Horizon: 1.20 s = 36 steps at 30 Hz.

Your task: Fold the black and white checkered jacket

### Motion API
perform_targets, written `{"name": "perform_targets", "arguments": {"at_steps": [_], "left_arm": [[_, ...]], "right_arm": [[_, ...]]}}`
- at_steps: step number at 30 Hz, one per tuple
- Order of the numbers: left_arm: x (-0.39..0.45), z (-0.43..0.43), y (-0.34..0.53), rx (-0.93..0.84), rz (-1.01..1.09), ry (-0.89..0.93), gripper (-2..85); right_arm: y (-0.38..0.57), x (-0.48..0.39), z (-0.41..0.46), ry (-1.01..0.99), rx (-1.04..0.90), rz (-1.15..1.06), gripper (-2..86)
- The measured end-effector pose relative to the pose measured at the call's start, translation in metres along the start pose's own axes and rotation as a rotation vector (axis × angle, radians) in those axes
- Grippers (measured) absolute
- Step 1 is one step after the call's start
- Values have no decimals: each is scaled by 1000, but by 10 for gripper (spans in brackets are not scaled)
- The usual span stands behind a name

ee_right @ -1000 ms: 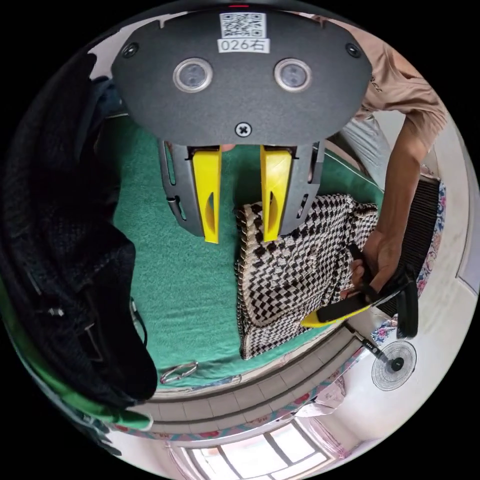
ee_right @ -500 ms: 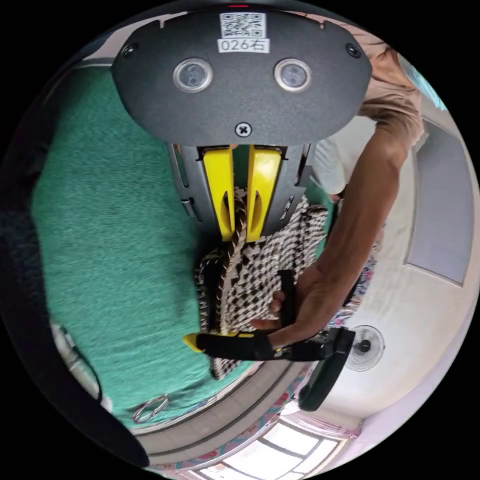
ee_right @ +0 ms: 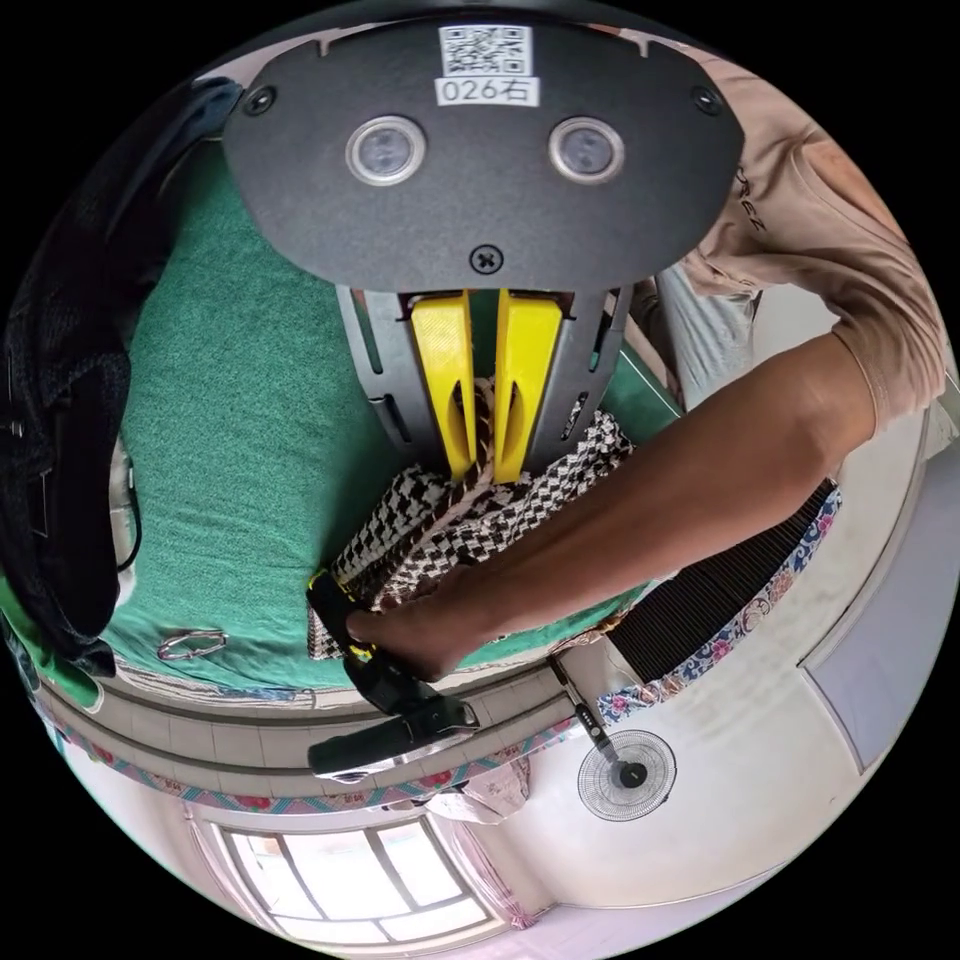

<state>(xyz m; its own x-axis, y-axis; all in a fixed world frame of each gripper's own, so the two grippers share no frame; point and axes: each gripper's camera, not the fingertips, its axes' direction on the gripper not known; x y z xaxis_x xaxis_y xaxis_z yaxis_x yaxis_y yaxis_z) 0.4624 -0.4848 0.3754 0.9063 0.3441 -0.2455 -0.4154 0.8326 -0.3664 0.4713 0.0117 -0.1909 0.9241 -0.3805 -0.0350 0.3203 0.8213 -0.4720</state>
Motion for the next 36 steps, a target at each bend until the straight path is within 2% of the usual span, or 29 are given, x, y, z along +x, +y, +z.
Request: {"name": "perform_targets", "arguments": {"at_steps": [4,8,13,19,24,29,32,35,36], "left_arm": [[-54,-5,23,84,-84,222,40],[-95,-16,50,187,-117,370,34],[-183,-59,123,427,-201,597,29],[-293,-111,248,627,-277,656,28],[-373,-129,368,749,-323,613,30],[-451,-88,478,793,-489,607,37],[-492,-40,527,793,-591,668,44],[-524,10,567,878,-733,866,50],[-536,17,584,987,-757,951,55]], "right_arm": [[-1,-2,4,-26,-10,-2,-11],[-3,-11,9,-29,-15,-29,-11],[-15,-30,9,-116,49,-88,-11],[-47,-77,26,-300,105,-195,-11],[-78,-147,71,-396,52,-325,-11],[-103,-219,151,-474,-96,-413,-4],[-109,-256,217,-429,-272,-439,31],[-103,-269,245,-429,-330,-442,65],[-106,-271,244,-445,-330,-443,67]]}}
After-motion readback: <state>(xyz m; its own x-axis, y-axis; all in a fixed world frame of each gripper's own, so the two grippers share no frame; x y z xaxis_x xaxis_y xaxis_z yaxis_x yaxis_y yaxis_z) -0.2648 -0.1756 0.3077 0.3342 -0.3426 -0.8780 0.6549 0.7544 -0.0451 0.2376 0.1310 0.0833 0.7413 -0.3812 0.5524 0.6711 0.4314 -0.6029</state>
